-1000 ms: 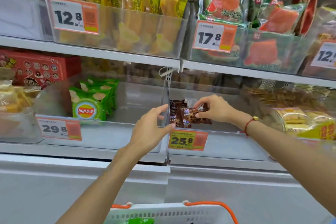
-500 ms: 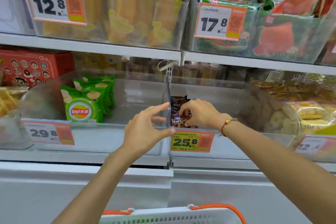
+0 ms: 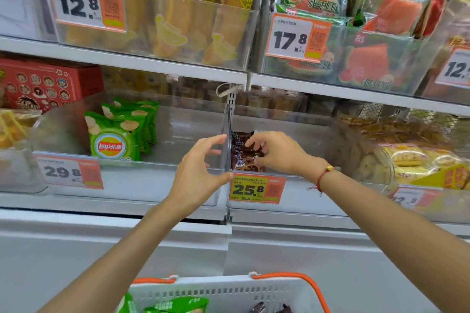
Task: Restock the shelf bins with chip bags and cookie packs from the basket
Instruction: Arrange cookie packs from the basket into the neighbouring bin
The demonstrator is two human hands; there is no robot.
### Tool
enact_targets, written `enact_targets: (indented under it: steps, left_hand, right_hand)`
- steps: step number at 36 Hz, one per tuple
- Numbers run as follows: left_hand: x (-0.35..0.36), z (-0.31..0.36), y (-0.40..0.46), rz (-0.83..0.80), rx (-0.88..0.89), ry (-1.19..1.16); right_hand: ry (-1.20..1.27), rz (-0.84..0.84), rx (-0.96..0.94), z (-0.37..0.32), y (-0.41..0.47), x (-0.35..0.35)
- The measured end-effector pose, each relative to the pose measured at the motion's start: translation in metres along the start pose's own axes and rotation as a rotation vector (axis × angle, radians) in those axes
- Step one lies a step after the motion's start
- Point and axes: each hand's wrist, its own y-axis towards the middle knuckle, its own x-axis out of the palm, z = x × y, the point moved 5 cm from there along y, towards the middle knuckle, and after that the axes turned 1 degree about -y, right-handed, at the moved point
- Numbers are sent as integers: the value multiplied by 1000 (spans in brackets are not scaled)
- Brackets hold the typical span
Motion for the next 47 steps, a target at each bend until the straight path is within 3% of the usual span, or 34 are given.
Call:
enact_targets:
  steps: [4, 8, 12, 16, 20, 22, 24, 29, 33, 35, 42, 47]
  left_hand:
    - [-11, 10, -16, 85, 81, 29]
    - [-13, 5, -41, 0, 19, 111]
    - [-4, -21, -72, -244, -211, 169]
    - [18, -48, -116, -571, -380, 242]
    - [43, -68, -163, -891, -360, 429]
    - [51, -78, -181, -1023, -314, 529]
    - [55, -86, -195, -1118, -250, 625]
    - [62, -103, -216, -1262, -181, 658]
    - [69, -112, -232, -1289, -171, 727]
    - [72, -113, -236, -1269, -163, 766]
    - [79, -121, -239, -1316, -258, 744]
    - [80, -115, -229, -1286, -433, 488]
  right_hand:
    - [266, 206, -1, -15, -54, -16]
    - [382, 101, -18, -30, -111, 11]
    - [335, -209, 45, -26, -140, 76]
    - [231, -626, 24, -35, -155, 126]
    - [-7, -1045, 29, -42, -169, 177]
    - [-141, -1150, -8, -50, -175, 199]
    - [-188, -1131, -38, -64, -180, 210]
    - [97, -1012, 5, -91, -191, 232]
    - [191, -1146, -10, -104, -205, 219]
    - [274, -1088, 43, -100, -207, 224]
    - [339, -1097, 133, -93, -202, 270]
    - [460, -1036, 212, -77, -187, 244]
